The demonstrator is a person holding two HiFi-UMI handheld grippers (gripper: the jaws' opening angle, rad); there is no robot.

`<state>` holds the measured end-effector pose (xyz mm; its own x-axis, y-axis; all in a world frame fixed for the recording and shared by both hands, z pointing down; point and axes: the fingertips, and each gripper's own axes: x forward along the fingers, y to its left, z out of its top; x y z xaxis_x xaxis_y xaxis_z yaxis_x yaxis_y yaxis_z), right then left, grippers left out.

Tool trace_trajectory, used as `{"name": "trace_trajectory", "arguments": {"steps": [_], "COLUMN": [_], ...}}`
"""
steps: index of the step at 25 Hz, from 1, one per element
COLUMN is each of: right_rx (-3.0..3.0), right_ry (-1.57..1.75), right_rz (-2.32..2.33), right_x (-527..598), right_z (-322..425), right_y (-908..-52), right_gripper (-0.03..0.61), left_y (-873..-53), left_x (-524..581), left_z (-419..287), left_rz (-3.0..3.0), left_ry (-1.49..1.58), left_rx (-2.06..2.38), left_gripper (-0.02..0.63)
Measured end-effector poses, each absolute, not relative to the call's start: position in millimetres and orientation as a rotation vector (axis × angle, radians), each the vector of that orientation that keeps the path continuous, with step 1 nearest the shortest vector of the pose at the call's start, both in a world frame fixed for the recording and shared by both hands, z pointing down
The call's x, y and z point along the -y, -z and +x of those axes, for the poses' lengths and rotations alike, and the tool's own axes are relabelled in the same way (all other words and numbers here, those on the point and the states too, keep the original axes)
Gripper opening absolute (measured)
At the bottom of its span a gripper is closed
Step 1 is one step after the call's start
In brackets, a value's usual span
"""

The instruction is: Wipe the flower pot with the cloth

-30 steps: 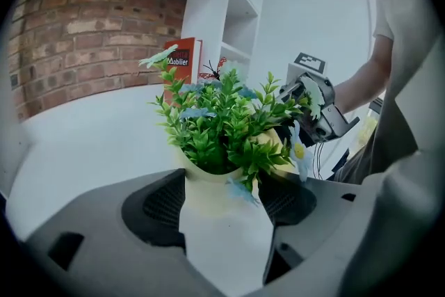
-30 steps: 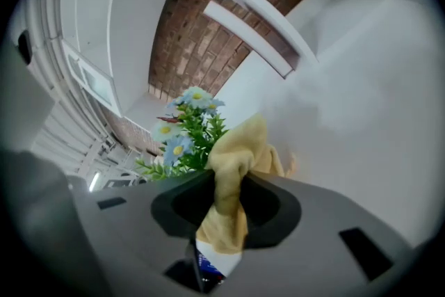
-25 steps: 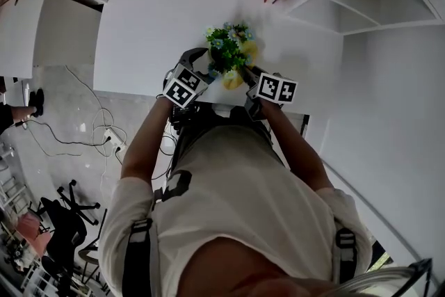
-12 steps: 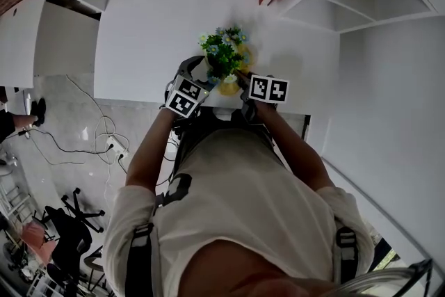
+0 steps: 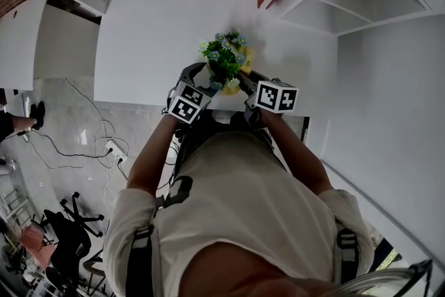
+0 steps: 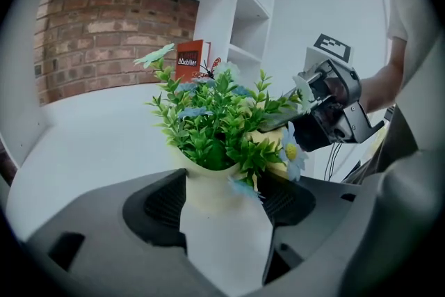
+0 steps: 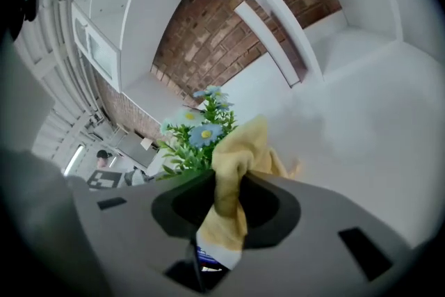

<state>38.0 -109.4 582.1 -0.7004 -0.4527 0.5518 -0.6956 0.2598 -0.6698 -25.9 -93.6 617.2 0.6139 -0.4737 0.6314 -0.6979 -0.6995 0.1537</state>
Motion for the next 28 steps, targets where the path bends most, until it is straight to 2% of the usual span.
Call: {"name": "trace_trajectory", "arguments": {"steps": [12,24,28], "right_rx": [2.02,2.188,2.195], "right_ry": [-1.492,-1.616,-1.606], "right_rz": [1.105,1.171,1.174], "right_x": [73,96,99], "right_z": [42,43,41], "right_y": [-659,-587,-588], "right_gripper": [0.11,0.11,0.11], "left_y": [-619,-617,-617], "left_x": [86,70,70], "left_z": [-23,-9,-6], "left_rz": [2.348,2.365,2.385], "left_ry": [-0.742,-0.712,-0.727], "left_rx": [1.055,0.954,0.934], "left_gripper": [0.323,0.322,0.322]}}
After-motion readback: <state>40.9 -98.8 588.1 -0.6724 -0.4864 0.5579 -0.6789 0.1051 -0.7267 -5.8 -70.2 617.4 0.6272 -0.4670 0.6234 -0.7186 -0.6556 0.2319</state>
